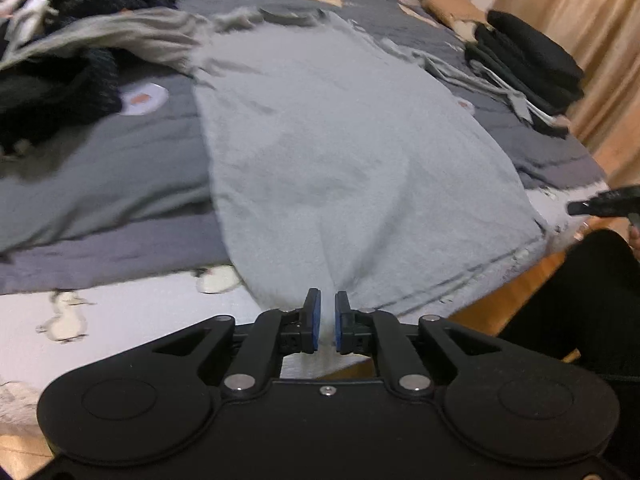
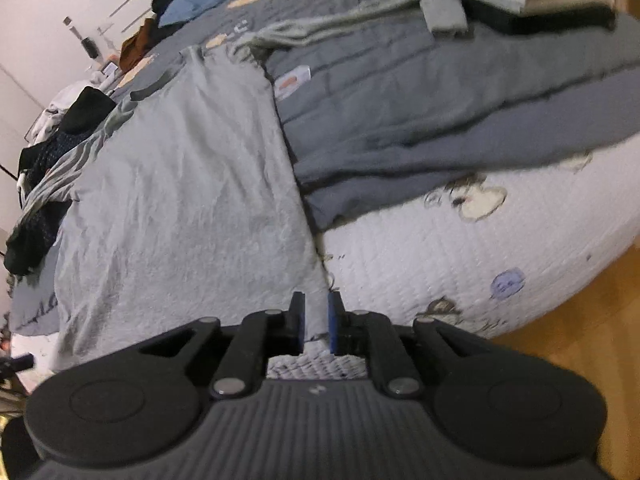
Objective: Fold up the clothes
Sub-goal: 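Pinch the shirt hem with the left tool while the right tool pinches beside it, then release the hem with both tools and lift them over the shirt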
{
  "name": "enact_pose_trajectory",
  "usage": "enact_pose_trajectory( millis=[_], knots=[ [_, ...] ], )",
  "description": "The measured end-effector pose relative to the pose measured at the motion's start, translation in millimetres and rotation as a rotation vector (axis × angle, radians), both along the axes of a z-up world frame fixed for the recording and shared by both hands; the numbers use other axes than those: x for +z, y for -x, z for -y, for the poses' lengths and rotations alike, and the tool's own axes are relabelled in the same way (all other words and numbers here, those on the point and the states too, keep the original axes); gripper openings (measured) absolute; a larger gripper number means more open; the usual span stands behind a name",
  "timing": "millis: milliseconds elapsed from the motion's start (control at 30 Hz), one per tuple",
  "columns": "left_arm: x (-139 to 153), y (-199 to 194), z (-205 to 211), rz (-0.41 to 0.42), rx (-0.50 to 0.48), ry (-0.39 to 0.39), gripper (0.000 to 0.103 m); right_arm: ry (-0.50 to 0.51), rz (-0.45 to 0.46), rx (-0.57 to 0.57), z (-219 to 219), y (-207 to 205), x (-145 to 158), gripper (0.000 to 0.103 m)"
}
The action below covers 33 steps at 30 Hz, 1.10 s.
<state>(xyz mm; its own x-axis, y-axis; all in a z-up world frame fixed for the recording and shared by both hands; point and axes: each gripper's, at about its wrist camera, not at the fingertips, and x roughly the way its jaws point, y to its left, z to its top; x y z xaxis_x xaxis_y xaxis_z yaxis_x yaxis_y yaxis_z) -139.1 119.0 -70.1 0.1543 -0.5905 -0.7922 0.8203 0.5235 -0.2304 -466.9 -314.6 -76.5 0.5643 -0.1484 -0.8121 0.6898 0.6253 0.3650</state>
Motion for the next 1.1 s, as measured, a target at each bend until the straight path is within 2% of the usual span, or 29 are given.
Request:
enact_pose_trajectory(
  millis=[33,67,167,300,367,433,667,967,1033,1100],
  knots=[
    [5,-1,-5,0.011,0.022,0.006,0.034,0.008,0.013,0.001,0,1,3,0.012],
    [10,-2,-11,0.031,0.039,0.019,0.036,0.015,0.026,0.002,0,3,6,0.014],
    [28,-1,-18,0.073,0.072,0.058,0.036,0.019,0.092,0.018,-1,3,16,0.024],
    [53,0,-9,0.132,0.132,0.144,0.036,0.086,0.142,0.047,-7,-10,32,0.038],
    [63,0,4,0.156,0.154,0.181,0.04,0.116,0.162,0.057,-10,-22,40,0.04],
    [71,-1,21,0.178,0.16,0.206,0.048,0.124,0.191,0.062,-10,-33,45,0.041],
    [78,-4,75,0.215,0.128,0.24,0.048,0.159,0.247,0.093,-11,-71,58,0.042],
    [67,-16,125,0.251,0.189,0.243,0.052,0.202,0.281,0.119,-5,-118,66,0.042],
    [65,-20,131,0.255,0.211,0.251,0.059,0.205,0.284,0.123,-3,-128,66,0.042],
    [61,-25,139,0.243,0.234,0.263,0.059,0.207,0.285,0.132,-2,-138,64,0.043]
  ],
)
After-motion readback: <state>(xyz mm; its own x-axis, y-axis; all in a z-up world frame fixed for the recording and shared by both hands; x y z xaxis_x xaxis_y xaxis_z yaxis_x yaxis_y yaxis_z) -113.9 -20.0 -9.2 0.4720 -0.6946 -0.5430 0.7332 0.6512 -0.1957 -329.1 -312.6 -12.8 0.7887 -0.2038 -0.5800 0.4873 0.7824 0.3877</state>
